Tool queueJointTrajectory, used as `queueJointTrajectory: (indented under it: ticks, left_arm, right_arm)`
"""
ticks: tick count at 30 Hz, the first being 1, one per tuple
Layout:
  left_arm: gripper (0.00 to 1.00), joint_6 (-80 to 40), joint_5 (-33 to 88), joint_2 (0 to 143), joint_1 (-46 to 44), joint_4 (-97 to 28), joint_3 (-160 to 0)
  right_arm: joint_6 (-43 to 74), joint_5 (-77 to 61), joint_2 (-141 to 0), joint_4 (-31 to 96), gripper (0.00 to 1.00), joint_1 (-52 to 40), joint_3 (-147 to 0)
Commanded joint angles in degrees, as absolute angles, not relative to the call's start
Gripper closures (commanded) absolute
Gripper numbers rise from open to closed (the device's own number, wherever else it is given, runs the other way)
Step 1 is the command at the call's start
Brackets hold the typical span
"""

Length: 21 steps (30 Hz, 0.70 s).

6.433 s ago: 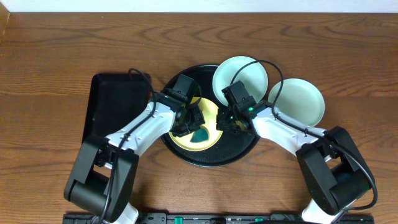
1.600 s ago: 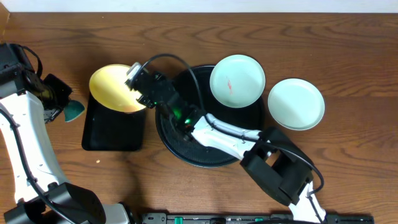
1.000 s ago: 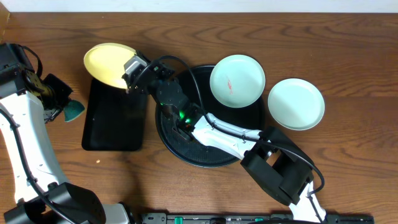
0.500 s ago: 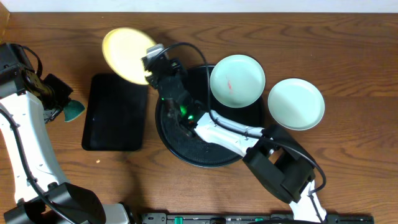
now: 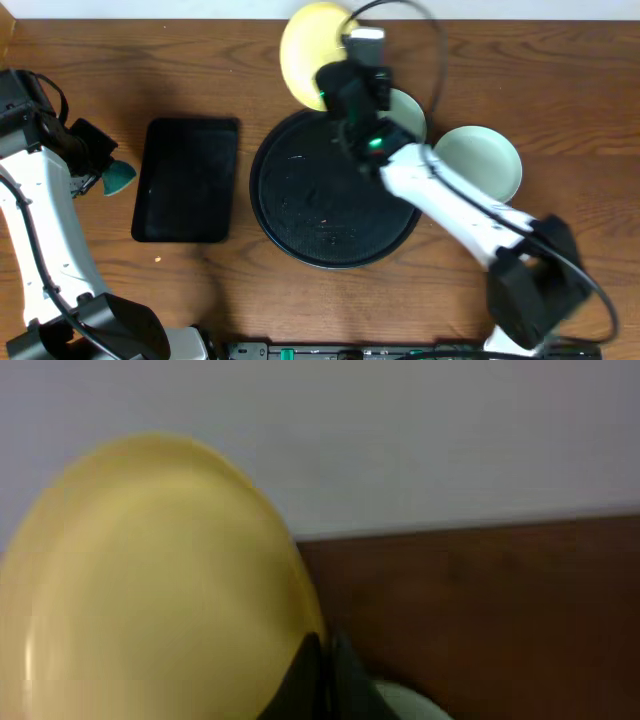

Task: Clean dirty plates on tray and stack at the side
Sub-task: 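Carry the yellow plate right over the round tray toward the pale green plate, then lower the yellow plate onto the pale green plate and release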

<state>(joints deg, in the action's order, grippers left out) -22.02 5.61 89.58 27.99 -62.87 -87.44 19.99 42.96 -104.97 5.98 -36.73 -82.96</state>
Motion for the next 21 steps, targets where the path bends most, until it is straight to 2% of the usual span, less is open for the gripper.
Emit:
queueJointTrajectory:
  ticks: [1, 5, 14, 17, 21]
  left_arm:
    - [0.92, -21.06, 5.3, 89.93, 28.21, -62.96, -87.22]
    - [0.93, -21.06, 5.3, 89.93, 28.21, -62.94, -87.22]
    - [0.93, -21.04, 5.3, 89.93, 28.16, -62.92, -87.22]
    - [0.92, -21.04, 5.3, 89.93, 28.16, -62.94, -87.22]
    - [0.92, -21.06, 5.3, 89.93, 28.16, -62.92, -87.22]
  right_arm:
    - [33.19, 34.96, -98.02, 13.74, 0.99, -29.61, -83.4]
    - [33.58, 29.23, -92.12, 27.68, 0.99, -21.54, -83.42]
    - [32.93, 28.62, -85.34, 56.07, 0.99, -7.4, -83.42]
    - [31.86, 26.55, -85.25, 60.97, 0.99, -2.59, -83.09]
    - [25.15, 19.79, -85.27, 58.57, 0.99, 3.73, -79.35]
